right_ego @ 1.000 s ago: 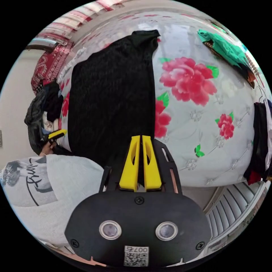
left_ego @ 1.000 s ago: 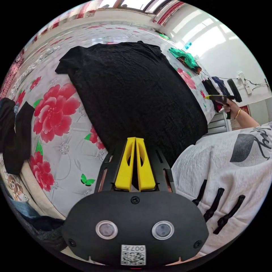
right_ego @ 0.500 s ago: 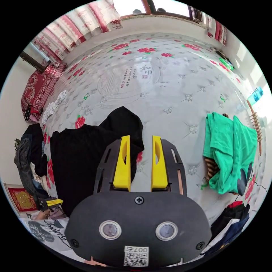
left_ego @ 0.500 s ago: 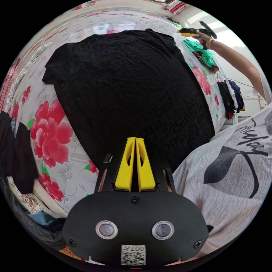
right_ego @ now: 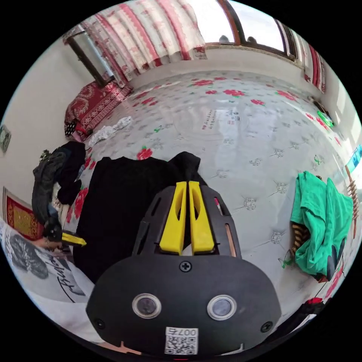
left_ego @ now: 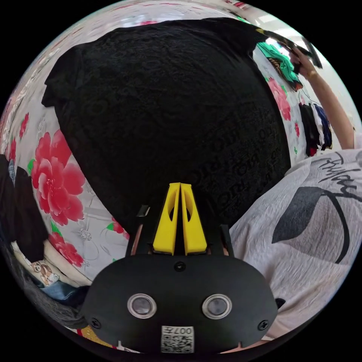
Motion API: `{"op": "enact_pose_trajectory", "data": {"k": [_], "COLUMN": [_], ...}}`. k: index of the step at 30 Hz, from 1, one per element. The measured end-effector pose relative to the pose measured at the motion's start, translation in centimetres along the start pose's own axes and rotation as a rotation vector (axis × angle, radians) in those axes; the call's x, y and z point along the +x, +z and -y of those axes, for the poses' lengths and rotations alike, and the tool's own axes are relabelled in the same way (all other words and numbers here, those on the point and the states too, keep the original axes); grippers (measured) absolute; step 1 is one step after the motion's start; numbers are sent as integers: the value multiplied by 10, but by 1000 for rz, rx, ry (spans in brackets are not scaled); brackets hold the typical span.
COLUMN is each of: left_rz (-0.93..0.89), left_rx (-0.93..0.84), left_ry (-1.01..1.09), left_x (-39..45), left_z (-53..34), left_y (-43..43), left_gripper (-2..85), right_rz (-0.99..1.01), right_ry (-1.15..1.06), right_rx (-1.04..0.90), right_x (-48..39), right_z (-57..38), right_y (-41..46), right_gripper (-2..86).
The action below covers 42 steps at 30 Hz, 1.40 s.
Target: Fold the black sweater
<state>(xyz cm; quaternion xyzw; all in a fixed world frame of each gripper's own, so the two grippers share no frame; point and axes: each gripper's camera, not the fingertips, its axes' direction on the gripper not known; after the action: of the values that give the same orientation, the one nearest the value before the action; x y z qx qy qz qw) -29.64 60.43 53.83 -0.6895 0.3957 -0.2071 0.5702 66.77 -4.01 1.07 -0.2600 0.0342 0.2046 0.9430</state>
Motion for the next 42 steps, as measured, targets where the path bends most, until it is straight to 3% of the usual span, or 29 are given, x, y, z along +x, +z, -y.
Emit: {"op": "enact_pose_trajectory", "data": {"k": [4, 6, 11, 15, 21, 24, 26, 29, 34, 37, 40, 42], "left_rz": [-27, 20, 104, 61, 21, 29, 25, 8, 38, 76, 85, 69], "left_rx": [4, -4, 3, 17, 25, 26, 29, 30, 18, 14, 16, 30], "left_ry": [9, 53, 118, 90, 63, 65, 63, 51, 64, 85, 75, 46], "left_x": [-3, 6, 24, 20, 18, 22, 24, 24, 36, 46, 52, 53], "left_z": [2, 5, 4, 3, 1, -1, -2, -4, -6, -8, -12, -15], "left_y": [-3, -5, -9, -14, -21, -25, -27, -31, -38, -41, -46, -52], "left_gripper": [-10, -10, -10, -10, -10, -10, -10, -10, -10, -10, -10, -10], "right_rz": [160, 143, 40, -87, -1, -74, -105, -211, -658, -833, -892, -851], "right_ry": [-107, -129, -68, 72, 277, 234, 200, 231, 458, 605, 825, 857], "right_rx": [-284, -332, -153, -43, -231, -188, -168, 21, 357, 398, 313, 293], "right_x": [-82, -101, -84, -25, 36, 24, 20, 32, 80, 114, 154, 162], "right_z": [-70, -85, -51, 9, 60, 61, 59, 49, 9, -25, -64, -83], "right_y": [40, 49, 20, 21, 101, 97, 83, 17, -137, -188, -202, -196], "right_gripper": [12, 21, 41, 57, 52, 22, 11, 4, 2, 3, 4, 6]}}
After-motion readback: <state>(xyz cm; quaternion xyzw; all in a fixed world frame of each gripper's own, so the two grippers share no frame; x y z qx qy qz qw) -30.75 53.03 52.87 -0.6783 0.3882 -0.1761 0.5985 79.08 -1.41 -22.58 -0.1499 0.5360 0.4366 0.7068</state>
